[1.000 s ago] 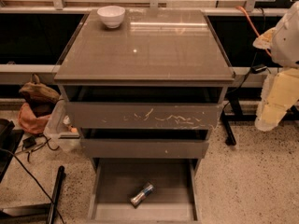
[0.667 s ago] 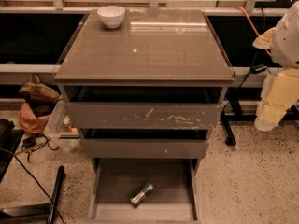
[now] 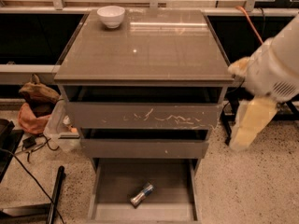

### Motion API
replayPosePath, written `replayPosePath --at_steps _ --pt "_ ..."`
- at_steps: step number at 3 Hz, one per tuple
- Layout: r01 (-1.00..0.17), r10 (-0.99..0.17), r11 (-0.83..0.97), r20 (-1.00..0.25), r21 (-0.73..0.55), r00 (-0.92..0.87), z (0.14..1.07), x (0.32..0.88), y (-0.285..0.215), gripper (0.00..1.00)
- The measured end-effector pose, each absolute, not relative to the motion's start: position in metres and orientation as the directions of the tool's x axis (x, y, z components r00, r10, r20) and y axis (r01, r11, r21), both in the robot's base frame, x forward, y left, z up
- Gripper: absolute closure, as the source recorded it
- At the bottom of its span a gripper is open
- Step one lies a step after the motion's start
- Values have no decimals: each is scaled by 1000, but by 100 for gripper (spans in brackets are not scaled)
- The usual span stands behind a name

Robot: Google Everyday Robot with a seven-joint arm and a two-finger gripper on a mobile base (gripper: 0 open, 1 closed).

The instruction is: Pick redbull can from bottom drawer and place on counter

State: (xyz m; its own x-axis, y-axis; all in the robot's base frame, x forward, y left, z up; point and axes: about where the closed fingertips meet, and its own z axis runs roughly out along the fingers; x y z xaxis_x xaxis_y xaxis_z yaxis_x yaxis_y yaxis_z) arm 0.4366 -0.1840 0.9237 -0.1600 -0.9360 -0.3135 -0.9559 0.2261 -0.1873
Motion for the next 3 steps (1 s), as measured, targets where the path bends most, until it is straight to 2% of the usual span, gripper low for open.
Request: replayPosePath --at_steps 2,3 --pt "-974 -897 189 -426 -125 -120 783 440 -111 0" --pt "-974 -897 188 -426 -124 -120 783 439 -111 0"
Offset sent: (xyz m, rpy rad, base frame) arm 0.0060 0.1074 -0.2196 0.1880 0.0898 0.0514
